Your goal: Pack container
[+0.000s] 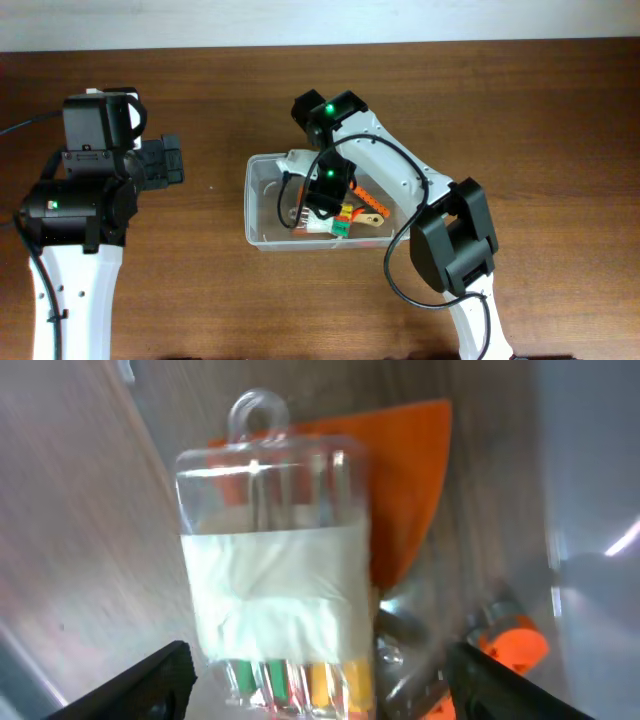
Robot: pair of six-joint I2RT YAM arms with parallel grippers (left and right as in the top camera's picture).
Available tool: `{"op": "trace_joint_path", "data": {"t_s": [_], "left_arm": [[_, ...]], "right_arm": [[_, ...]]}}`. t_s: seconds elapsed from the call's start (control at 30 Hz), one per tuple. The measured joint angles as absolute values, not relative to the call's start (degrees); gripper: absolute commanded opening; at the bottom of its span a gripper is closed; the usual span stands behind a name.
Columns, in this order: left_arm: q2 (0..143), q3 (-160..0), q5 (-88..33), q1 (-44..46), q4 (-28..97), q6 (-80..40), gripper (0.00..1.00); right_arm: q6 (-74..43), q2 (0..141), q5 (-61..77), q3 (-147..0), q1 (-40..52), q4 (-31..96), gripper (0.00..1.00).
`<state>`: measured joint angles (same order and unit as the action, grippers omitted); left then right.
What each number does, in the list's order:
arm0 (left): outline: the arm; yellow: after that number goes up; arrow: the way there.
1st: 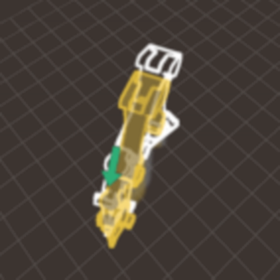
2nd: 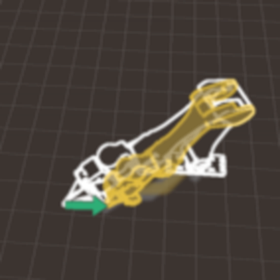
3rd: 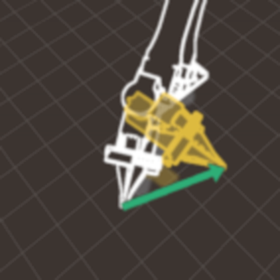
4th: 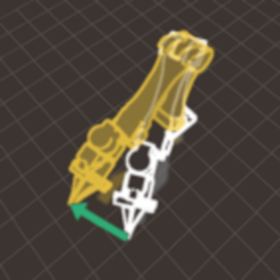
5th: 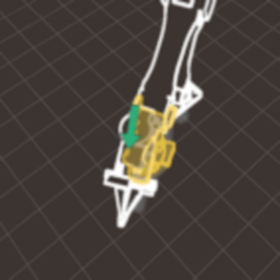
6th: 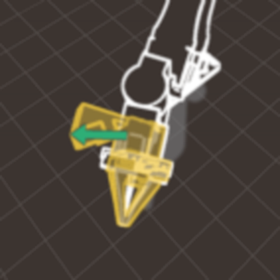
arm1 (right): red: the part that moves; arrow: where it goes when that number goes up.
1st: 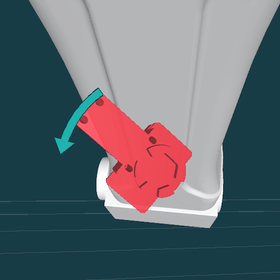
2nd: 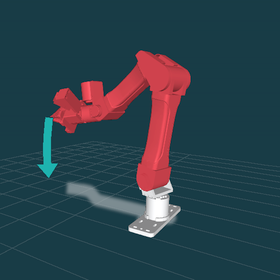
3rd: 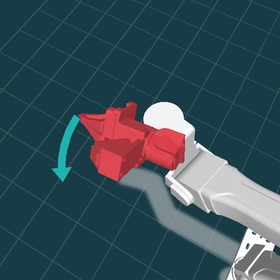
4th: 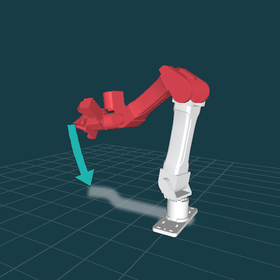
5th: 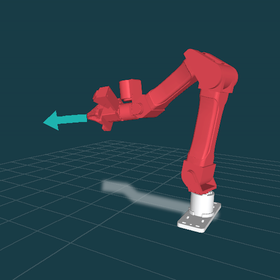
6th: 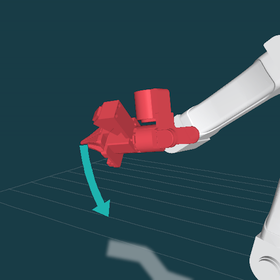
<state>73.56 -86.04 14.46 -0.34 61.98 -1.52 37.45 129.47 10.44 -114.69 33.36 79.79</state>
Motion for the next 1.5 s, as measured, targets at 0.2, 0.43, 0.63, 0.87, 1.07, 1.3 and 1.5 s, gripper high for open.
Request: {"op": "trace_joint_path", "data": {"t_s": [0.2,0.43,0.63,0.87,1.07,1.3,1.5], "left_arm": [[73.56,-86.06,14.46,-0.34,61.98,-1.54,0.99],[73.56,-86.06,14.46,-0.34,61.95,-1.54,0.99],[73.56,-86.04,14.46,-0.34,61.95,-1.54,0.99],[73.56,-86.06,14.46,-0.34,61.95,-1.54,0.99],[73.56,-86.04,14.46,-0.34,61.95,-1.54,0.99],[73.56,-86.06,14.46,-0.34,61.98,-1.52,0.99],[73.56,-86.11,14.46,-0.34,61.98,-1.54,0.99]], "right_arm": [[33.87,129.49,9.50,-128.53,33.36,88.07,0.99],[22.04,127.94,2.13,-155.48,31.70,96.88,0.99],[14.41,118.69,-0.34,-159.76,26.30,96.99,0.99],[5.85,104.79,-1.98,-159.26,21.71,96.97,0.99],[-3.09,89.84,-11.18,-149.25,21.78,96.99,0.99],[-15.66,69.06,-25.76,-124.31,21.78,96.99,0.99],[-25.34,51.27,-33.93,-103.96,21.78,91.13,0.99]]}}
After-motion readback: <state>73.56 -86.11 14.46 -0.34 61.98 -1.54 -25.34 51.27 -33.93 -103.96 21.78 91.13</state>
